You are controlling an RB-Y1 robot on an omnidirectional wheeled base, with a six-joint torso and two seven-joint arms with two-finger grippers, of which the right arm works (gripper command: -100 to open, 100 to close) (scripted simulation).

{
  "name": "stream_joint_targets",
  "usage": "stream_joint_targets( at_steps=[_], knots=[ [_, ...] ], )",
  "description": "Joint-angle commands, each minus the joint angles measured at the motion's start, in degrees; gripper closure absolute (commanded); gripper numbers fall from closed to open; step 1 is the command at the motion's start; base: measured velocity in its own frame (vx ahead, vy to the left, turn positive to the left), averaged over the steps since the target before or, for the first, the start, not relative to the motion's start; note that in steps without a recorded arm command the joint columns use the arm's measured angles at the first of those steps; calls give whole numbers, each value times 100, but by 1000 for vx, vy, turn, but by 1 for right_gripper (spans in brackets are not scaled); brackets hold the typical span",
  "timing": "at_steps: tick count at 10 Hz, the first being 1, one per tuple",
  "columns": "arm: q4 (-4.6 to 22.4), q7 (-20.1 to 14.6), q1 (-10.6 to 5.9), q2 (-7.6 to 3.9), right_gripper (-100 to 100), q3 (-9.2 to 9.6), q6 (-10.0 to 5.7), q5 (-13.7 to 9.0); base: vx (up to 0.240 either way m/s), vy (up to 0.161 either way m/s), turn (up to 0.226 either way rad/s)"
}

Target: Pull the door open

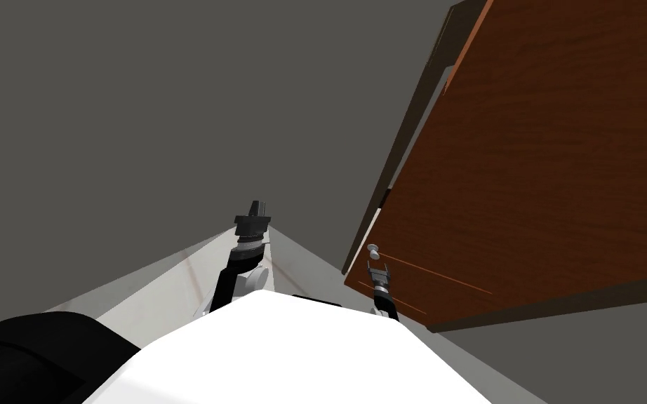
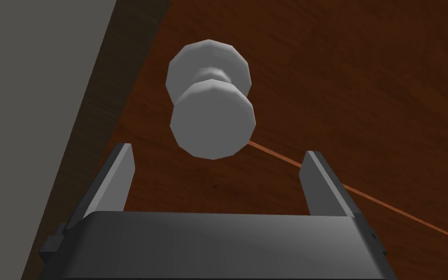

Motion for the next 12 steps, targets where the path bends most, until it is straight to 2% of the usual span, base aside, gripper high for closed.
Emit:
stream_joint_targets(
  at_steps=[1, 2, 4, 6, 7, 12],
  knots=[
    [-19, -286, -25, 19, -100, 69, 31, -119, -61, -11, 9],
    [-19, -325, -25, 19, -100, 69, 31, -119, -45, -9, 4],
    [-60, -692, -67, 52, -100, 176, 92, -311, -47, -12, 12],
    [-80, -988, -87, 68, -100, 226, 121, -400, -52, -11, 6],
    [-80, -1015, -87, 68, -100, 226, 121, -400, -48, -7, 5],
    [-146, -1820, -157, 122, -100, 400, 220, -712, -60, -13, 8]
  ],
)
